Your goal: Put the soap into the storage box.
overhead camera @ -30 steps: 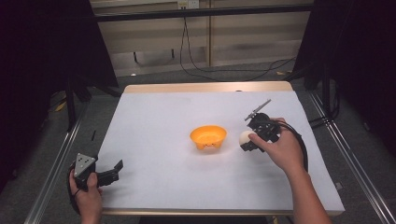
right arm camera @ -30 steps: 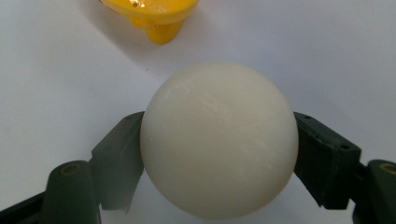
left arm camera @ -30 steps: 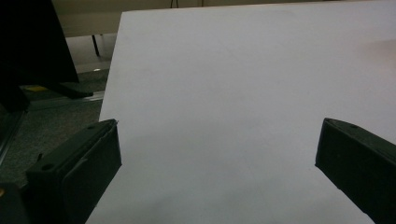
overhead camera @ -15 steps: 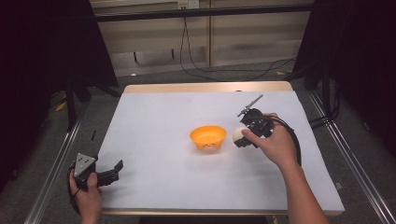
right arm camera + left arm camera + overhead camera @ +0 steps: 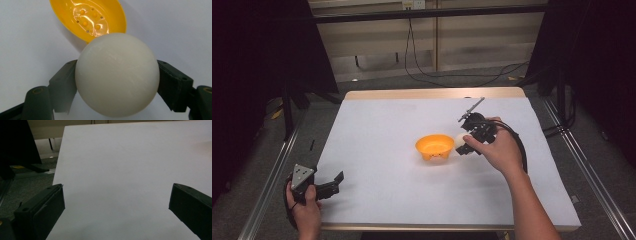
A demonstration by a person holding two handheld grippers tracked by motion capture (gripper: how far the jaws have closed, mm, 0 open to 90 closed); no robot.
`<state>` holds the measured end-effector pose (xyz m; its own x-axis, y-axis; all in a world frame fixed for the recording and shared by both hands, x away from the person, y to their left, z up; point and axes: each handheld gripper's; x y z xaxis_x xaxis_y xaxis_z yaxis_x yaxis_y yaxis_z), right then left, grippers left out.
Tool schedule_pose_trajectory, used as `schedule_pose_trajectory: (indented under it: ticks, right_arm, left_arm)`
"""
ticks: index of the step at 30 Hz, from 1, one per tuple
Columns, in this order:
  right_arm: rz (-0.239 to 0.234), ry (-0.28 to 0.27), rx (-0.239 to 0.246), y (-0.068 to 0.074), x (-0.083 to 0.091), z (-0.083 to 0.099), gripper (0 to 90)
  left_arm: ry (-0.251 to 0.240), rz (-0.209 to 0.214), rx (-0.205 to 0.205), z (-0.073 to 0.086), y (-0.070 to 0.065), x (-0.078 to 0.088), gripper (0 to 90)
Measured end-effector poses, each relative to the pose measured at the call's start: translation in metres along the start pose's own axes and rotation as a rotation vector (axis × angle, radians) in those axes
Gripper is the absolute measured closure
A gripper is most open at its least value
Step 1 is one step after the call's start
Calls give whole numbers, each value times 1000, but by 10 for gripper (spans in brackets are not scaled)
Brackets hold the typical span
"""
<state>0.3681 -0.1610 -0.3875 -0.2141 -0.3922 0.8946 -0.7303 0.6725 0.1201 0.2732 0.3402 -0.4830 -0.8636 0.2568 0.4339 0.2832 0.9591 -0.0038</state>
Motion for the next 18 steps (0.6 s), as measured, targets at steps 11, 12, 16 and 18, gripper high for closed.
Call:
schedule_pose_trajectory:
  ticks: [11, 12, 16, 18]
  right_arm:
    - [-6, 11, 20, 6, -8, -18, 242]
    - [-4, 12, 22, 6, -8, -19, 242]
    - [-6, 12, 41, 9, -10, -27, 242]
    - [-9, 10, 46, 11, -12, -30, 242]
  left_arm:
    - [-3, 1, 5, 0, 0, 0, 0]
    - [-3, 0, 3, 0, 0, 0, 0]
    - [-2, -2, 2, 0, 0, 0, 0]
    - [-1, -1, 1, 0, 0, 0, 0]
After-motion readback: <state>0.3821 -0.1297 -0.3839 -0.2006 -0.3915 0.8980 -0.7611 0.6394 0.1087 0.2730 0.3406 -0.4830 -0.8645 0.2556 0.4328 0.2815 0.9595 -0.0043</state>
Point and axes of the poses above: each handheld gripper's, and its own axes: x roughly backward along the jaws, z roughly out of its underside, y roughly to its left, and after that the axes turned 4 degrees about -z, right-handed
